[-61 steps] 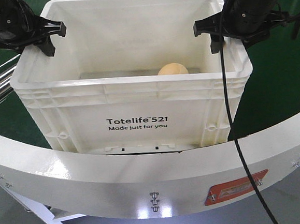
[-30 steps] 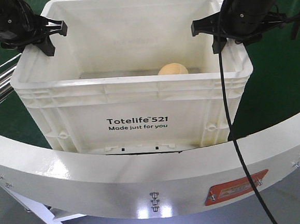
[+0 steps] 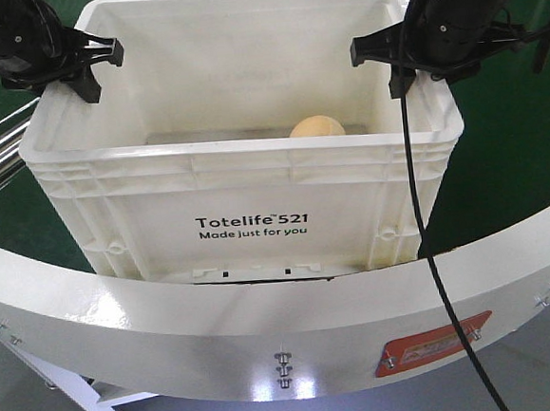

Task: Place moving items into box and shelve
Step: 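Lift the tote off the conveyor with both grippers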

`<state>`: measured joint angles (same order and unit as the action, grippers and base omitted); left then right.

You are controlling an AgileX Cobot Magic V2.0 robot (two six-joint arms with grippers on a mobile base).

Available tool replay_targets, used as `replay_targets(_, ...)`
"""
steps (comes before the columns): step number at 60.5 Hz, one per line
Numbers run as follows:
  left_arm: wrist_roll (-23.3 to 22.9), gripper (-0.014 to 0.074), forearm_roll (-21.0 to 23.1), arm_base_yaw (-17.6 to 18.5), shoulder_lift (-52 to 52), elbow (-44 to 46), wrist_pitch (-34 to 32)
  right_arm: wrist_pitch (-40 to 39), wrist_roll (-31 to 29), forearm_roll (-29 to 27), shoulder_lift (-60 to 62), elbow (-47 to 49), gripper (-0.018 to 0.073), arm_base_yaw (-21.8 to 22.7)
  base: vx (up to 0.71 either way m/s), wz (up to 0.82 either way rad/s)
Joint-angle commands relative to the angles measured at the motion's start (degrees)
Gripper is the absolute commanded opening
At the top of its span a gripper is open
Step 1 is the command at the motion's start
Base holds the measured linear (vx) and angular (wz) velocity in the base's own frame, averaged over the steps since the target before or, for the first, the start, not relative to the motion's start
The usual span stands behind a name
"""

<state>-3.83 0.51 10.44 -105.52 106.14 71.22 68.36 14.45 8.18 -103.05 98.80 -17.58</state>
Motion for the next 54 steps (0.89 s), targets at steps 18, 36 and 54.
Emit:
replay_targets(18, 0.04, 0.0140, -5.04, 1.06, 9.90, 1.87, -5.76, -3.60, 0.66, 4.23, 9.36, 4.85, 0.0075, 0.25, 0.00, 0.00)
replay_targets(36, -3.77, 0.0140, -6.98, 3.66, 17.55, 1.82, -5.09, -1.62, 5.93, 11.35, 15.53, 5.56, 0.0075, -5.00, 0.00, 0.00)
replay_targets(54, -13.98, 0.0140, -13.10, 9.32, 30.61, -16.10, -13.96, 5.19, 12.64, 22.84, 18.84, 5.10, 0.0075, -15.61, 0.00, 0.00)
